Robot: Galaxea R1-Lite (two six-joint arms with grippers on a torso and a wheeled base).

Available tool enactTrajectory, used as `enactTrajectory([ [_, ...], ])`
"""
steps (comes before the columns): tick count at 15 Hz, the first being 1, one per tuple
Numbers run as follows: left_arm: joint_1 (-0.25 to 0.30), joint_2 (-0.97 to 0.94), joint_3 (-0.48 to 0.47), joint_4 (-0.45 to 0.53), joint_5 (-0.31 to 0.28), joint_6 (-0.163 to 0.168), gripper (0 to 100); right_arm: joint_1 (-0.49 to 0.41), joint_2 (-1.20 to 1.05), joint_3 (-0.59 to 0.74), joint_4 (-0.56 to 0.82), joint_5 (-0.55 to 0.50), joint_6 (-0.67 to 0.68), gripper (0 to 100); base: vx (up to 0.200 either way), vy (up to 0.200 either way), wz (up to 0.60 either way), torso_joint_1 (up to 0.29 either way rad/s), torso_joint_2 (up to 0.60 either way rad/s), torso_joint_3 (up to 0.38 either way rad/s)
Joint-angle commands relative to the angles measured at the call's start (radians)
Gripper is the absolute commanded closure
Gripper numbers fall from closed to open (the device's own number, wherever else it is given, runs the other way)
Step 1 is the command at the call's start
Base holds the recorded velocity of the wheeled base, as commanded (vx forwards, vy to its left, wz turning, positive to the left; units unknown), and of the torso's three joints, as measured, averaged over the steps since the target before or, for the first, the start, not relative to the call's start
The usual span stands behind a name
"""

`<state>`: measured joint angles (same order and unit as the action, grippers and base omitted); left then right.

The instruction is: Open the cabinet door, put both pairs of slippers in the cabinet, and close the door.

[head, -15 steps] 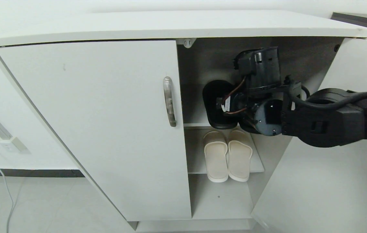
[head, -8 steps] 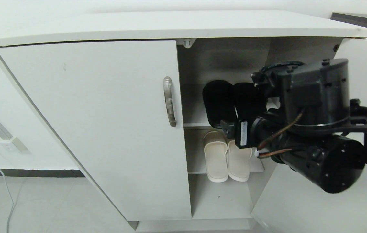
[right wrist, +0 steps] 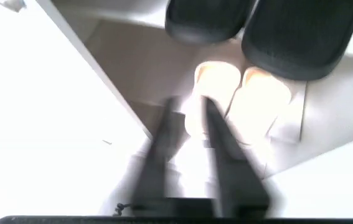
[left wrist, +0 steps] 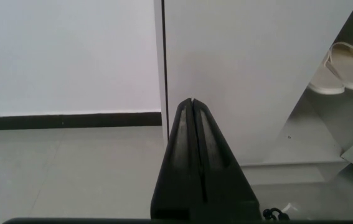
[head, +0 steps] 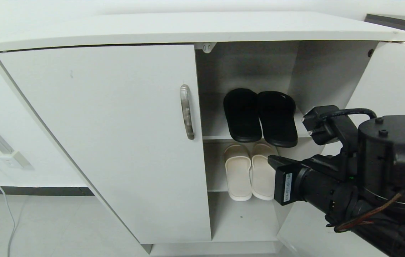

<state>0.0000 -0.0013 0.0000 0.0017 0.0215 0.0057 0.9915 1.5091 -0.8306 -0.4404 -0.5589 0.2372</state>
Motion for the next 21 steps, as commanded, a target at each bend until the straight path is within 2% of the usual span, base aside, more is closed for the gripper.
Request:
enactTrajectory([
  [1,0.0,0.001,0.0,0.0,0.0,0.0,100,0.001,0.0,0.011,-0.001,0.001,-0.001,100,0.0,0.0,0.0,0.0,0.0,0.0],
  [7,0.0,0.001,0.0,0.0,0.0,0.0,100,-0.007,0.033,0.025,-0.003,0.03,0.008,100,0.0,0.0,0.0,0.0,0.0,0.0],
  [16,0.0,0.001,-0.002,0.0,0.0,-0.003,100,-0.01,0.102,0.036,-0.072,0.022,0.007,100,-0.2,0.0,0.0,0.004,0.0,0.004],
  [21,0.0,0.001,0.0,0.0,0.0,-0.003,100,-0.05,0.131,0.053,-0.109,0.028,0.004,100,-0.2,0.0,0.0,0.001,0.0,0.0],
])
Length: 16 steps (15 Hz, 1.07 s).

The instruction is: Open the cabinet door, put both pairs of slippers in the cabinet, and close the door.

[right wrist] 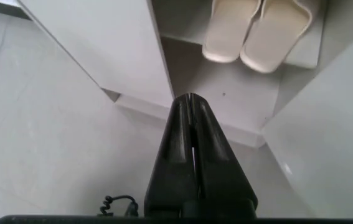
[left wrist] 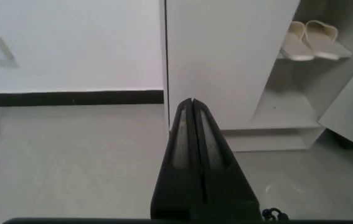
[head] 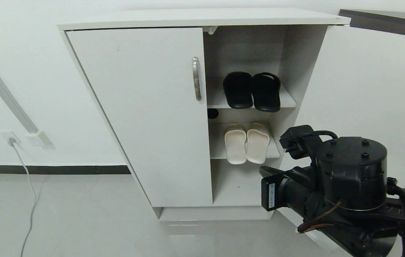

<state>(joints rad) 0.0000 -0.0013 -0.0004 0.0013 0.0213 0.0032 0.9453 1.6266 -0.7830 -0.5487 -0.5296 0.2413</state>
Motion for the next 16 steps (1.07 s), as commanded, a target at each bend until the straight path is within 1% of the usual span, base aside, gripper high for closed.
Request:
enactTrajectory([
  [1,0.0,0.001,0.0,0.0,0.0,0.0,100,-0.003,0.013,0.013,-0.01,-0.001,-0.004,100,-0.2,0.0,0.0,-0.007,0.01,0.002],
  [4,0.0,0.001,-0.001,0.0,0.0,0.0,100,-0.005,0.015,0.018,-0.011,-0.001,-0.005,100,-0.2,0.0,0.0,-0.001,0.01,0.001],
  [16,0.0,0.001,0.0,0.0,0.0,0.0,100,-0.005,0.026,0.025,-0.01,-0.001,-0.007,100,0.0,0.0,0.0,0.0,0.0,0.0],
])
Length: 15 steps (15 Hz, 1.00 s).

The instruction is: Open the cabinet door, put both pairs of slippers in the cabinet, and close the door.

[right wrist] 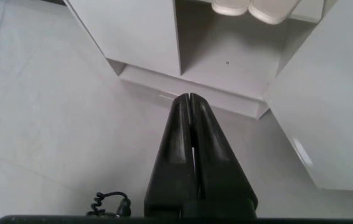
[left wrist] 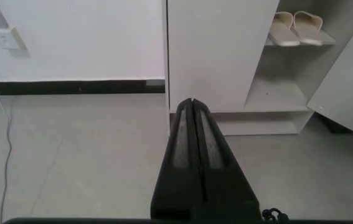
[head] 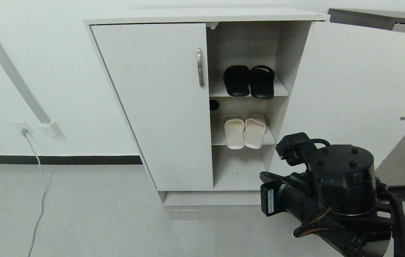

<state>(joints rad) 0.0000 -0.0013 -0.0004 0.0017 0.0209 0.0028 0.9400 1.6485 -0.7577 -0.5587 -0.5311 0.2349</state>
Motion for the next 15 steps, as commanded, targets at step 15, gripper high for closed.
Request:
enactTrajectory([
  [15,0.0,0.001,-0.001,0.0,0.001,0.0,100,0.0,0.014,0.008,0.0,-0.006,0.001,100,0.0,0.0,0.0,0.021,-0.23,-0.202],
])
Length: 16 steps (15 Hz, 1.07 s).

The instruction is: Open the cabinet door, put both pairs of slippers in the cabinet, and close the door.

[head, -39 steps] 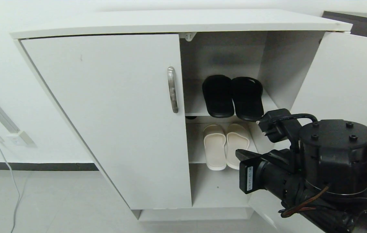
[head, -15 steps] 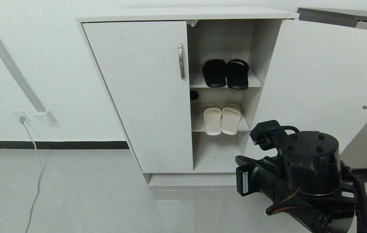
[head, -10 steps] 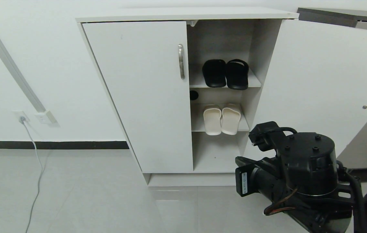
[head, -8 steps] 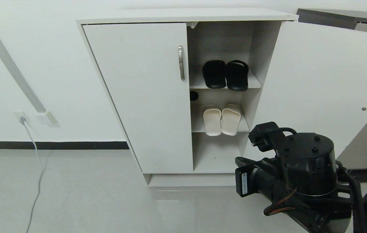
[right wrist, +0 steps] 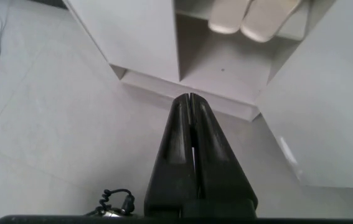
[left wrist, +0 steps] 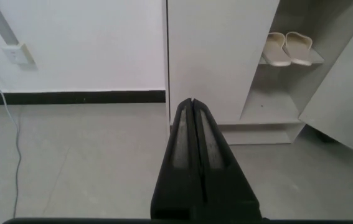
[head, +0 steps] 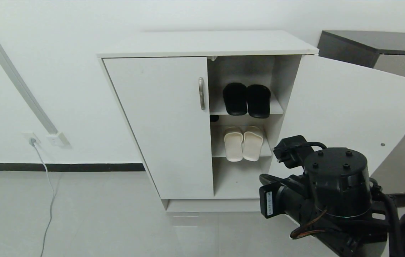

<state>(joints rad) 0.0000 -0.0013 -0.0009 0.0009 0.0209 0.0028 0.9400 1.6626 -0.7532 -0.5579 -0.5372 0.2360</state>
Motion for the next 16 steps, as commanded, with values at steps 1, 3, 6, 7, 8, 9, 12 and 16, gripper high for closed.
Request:
enactTrajectory([
  [1,0.0,0.001,-0.001,0.001,0.001,0.0,100,0.0,0.0,0.003,0.0,0.0,0.0,100,0.0,0.0,0.0,0.11,-0.46,-0.359],
  [3,0.0,0.001,0.001,0.001,0.001,0.0,100,0.0,0.0,0.003,0.0,0.0,0.0,100,0.0,0.0,0.0,0.115,-0.46,-0.344],
  [6,0.0,0.001,0.001,0.001,0.001,0.0,100,0.0,0.0,0.003,0.0,0.0,0.0,100,0.0,0.0,0.0,0.144,-0.47,-0.326],
  [7,0.0,0.001,-0.001,0.001,0.001,0.0,100,0.0,0.0,0.003,0.0,0.0,0.0,100,0.0,0.0,0.0,0.149,-0.49,-0.33],
  [8,0.0,0.001,-0.001,0.001,0.001,0.0,100,0.0,0.0,0.003,0.0,0.0,0.0,100,0.0,0.0,0.0,0.154,-0.47,-0.32],
  [9,0.0,0.001,0.001,0.001,0.001,0.0,100,0.0,0.0,0.003,0.0,0.0,0.0,100,0.0,0.0,0.0,0.173,-0.49,-0.315],
  [12,0.0,0.001,0.001,0.001,0.001,0.0,100,0.0,0.002,0.005,0.0,0.0,0.0,100,0.0,0.0,0.0,0.19,-0.49,-0.318],
  [16,0.0,0.001,-0.001,0.001,0.001,0.0,100,0.0,0.002,0.005,0.0,0.0,0.0,100,0.0,0.0,0.0,0.205,-0.52,-0.317],
])
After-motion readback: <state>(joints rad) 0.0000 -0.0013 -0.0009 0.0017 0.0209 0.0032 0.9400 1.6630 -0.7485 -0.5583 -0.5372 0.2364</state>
